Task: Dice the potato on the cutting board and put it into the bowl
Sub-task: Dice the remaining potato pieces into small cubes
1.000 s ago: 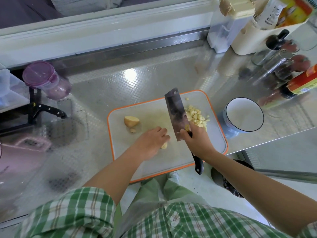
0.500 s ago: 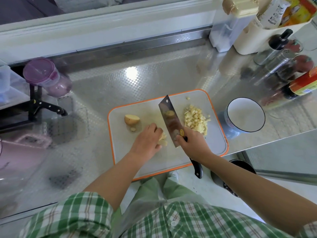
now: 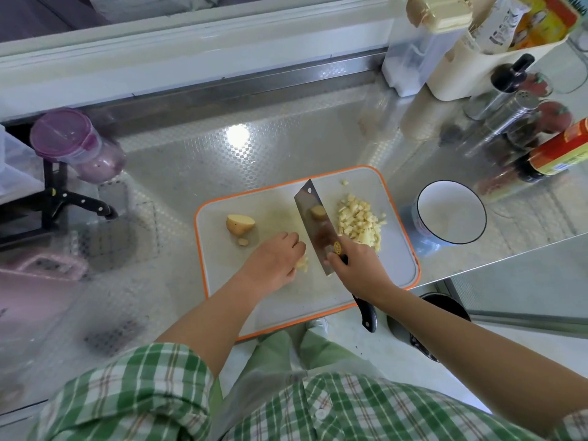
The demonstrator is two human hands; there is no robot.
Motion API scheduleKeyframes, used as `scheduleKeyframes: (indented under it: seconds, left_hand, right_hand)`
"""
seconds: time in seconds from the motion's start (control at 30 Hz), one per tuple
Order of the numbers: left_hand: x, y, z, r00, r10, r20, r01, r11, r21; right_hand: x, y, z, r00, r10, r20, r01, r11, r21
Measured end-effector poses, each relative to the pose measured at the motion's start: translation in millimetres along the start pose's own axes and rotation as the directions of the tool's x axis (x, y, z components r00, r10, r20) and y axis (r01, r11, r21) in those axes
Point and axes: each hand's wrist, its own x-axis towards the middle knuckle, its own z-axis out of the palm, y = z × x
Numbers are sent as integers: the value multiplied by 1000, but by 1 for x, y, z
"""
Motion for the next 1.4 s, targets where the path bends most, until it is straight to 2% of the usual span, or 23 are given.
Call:
scheduleKeyframes:
  seconds: [0.17,0.27,0.43,0.53,0.67,0.9,1.2,1.4]
  left_hand:
    - [7,8,-6,999,32,2,-32,986,164]
    - [12,11,-1,1000,-5,-19,8,985,171]
    - [20,9,6,971,-217,-102,220,975,17]
    - [11,7,7,947,-291,-139,284,957,-67]
    - [-7,-2,8,923,-317,-218,291,946,-142]
    - [-15,-1,12,904,-373,-210,323,916,-237]
    - [-19,4,15,906,-350,-237,308,931,-199]
    - [-18,7,14,898,-384,-214,327,909,-259]
  right_hand:
    - [2,-1,0,1000,4,4,-4,1000,-8]
    - [3,-1,-1,1000,7,7,-7,1000,-13]
    - [7,0,-2,999,32,5,-32,999,-16]
    - [8,-2,-3,999,40,5,-40,999,-6]
    - [7,-6,0,999,32,14,-31,999,-25]
    - [8,-13,3,1000,11,16,-11,999,-42]
    - [6,-12,6,1000,-3,18,4,998,-56]
    - [0,-17,12,1000,6,-5,-7,998,-57]
